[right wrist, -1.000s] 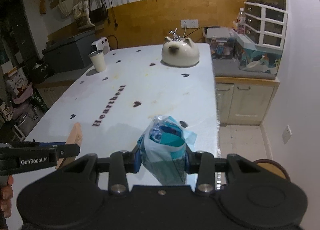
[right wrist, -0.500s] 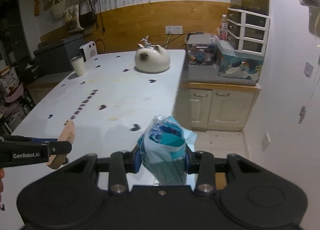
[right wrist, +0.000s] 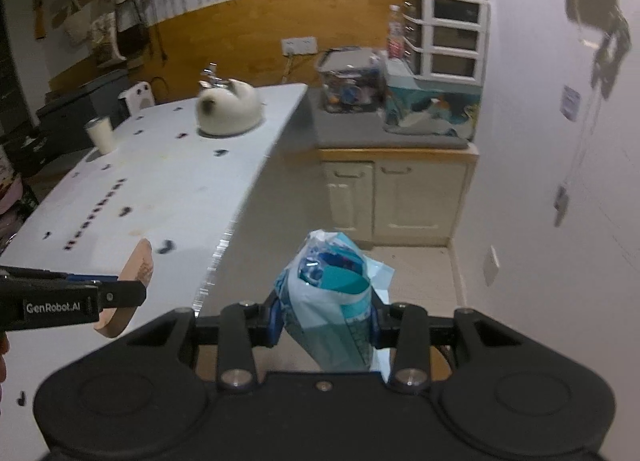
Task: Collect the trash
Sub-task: 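Lift and carry the cardboard with the left tool while the right tool carries the bag to the wastebasket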
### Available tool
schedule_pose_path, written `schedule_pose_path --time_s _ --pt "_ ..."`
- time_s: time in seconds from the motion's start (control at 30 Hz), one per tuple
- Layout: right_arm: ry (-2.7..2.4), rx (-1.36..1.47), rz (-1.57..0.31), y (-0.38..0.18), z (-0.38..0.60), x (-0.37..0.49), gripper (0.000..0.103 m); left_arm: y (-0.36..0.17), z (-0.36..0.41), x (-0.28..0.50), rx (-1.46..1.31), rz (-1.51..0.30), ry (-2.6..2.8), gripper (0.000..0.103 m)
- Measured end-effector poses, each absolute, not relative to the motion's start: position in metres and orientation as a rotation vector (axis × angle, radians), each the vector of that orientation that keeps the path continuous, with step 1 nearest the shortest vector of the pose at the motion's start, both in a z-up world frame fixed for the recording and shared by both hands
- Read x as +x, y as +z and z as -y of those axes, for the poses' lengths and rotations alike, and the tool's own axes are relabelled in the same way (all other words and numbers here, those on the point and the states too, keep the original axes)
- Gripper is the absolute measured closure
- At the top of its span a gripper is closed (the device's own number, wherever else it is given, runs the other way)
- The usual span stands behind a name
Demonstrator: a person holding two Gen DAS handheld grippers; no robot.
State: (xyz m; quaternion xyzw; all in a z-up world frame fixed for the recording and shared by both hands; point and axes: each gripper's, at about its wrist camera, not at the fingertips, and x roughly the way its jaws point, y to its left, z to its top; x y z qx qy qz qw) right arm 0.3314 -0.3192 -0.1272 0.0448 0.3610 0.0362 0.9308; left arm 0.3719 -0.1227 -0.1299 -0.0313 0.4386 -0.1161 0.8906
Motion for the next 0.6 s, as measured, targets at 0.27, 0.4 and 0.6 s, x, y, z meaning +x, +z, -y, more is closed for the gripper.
schedule_pose_path --time_s 0.27,0.4,0.6 --pt "-0.014 0.11 -0.799 -0.161 0.386 0.341 0.063 -0.173 0.187 0.399 -0.048 -1.009 -0.326 0.077" --pt "-0.064 0.135 -0.842 -0.182 0.414 0.344 0.063 -0.203 0.209 0.411 -0.049 -1.092 -0.359 0.077" --pt "-0.123 0.201 -0.933 -0.226 0.444 0.349 0.063 -0.261 0.238 0.424 -0.029 -1.253 -0.412 0.077"
